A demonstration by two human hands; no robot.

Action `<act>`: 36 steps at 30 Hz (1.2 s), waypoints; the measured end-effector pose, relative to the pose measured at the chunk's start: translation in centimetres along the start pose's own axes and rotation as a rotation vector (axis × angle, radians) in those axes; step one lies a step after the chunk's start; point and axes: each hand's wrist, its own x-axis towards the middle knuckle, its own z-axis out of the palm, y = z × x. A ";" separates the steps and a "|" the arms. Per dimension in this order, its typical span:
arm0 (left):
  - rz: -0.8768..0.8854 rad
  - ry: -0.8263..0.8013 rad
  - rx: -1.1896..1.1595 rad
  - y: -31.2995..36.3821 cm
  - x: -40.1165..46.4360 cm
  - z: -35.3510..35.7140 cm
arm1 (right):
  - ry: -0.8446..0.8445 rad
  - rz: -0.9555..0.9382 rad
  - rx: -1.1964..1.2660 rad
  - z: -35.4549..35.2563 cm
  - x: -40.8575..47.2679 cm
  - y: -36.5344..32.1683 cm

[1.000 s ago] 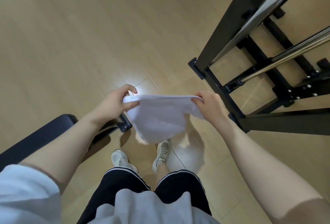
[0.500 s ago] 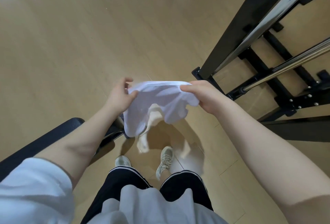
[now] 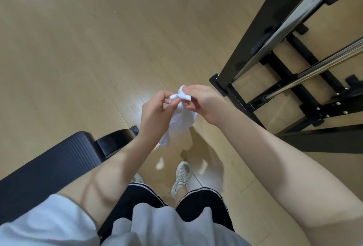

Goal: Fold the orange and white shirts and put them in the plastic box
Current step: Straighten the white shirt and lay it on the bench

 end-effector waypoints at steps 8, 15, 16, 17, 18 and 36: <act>-0.215 -0.042 -0.461 2.3 0.1 0.9 | 0.221 -0.233 -0.189 1.5 -1.6 5.9; -0.146 -0.130 -0.524 3.1 -0.9 1.2 | 0.556 -0.332 -0.294 2.3 -0.3 6.5; -0.154 -0.091 -0.510 3.0 -0.9 1.1 | 0.567 -0.323 -0.281 2.1 -0.2 6.6; -0.169 -0.055 -0.535 2.9 -0.7 0.9 | 0.551 -0.306 -0.250 1.9 -0.2 6.6; -0.180 -0.022 -0.589 2.8 -0.5 0.7 | 0.523 -0.288 -0.226 1.6 -0.3 6.7; -0.351 0.250 -0.831 -2.8 1.4 -1.8 | -0.182 0.018 -1.478 -5.9 -3.2 10.4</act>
